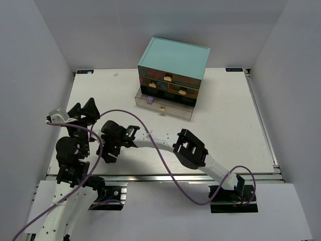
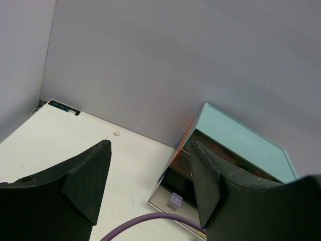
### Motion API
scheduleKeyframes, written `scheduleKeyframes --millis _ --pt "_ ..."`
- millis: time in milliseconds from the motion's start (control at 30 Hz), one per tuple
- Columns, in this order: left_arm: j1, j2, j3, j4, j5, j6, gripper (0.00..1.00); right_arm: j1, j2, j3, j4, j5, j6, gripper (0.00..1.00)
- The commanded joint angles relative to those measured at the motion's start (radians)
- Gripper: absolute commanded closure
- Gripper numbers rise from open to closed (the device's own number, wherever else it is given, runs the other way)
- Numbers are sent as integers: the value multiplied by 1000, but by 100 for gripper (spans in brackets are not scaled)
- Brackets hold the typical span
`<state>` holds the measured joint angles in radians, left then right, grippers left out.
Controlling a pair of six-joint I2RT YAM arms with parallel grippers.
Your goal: Sort the legos into containers by color
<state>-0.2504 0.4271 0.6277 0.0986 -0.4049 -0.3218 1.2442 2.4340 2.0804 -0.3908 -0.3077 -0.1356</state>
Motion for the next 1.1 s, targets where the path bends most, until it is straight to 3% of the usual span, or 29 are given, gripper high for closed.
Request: scheduleKeyframes --millis 0,233,367,500,833,1067 --pt "7 -10 -3 7 -12 12 26 17 31 7 33 82 1 31" --pt "7 -18 -8 12 -20 15 26 15 16 -31 52 144 -18 61" --pt "7 -17 -13 12 -38 21 26 8 -41 -94 79 136 -36 99" --pt "-3 -22 -20 19 -41 24 26 -20 -154 -181 104 177 -67 100" --pt "-3 -27 -26 29 -26 20 25 -255 -530 -538 226 341 -165 100" --pt "-3 1 -25 30 1 15 25 -402 -618 -651 309 527 -254 100"
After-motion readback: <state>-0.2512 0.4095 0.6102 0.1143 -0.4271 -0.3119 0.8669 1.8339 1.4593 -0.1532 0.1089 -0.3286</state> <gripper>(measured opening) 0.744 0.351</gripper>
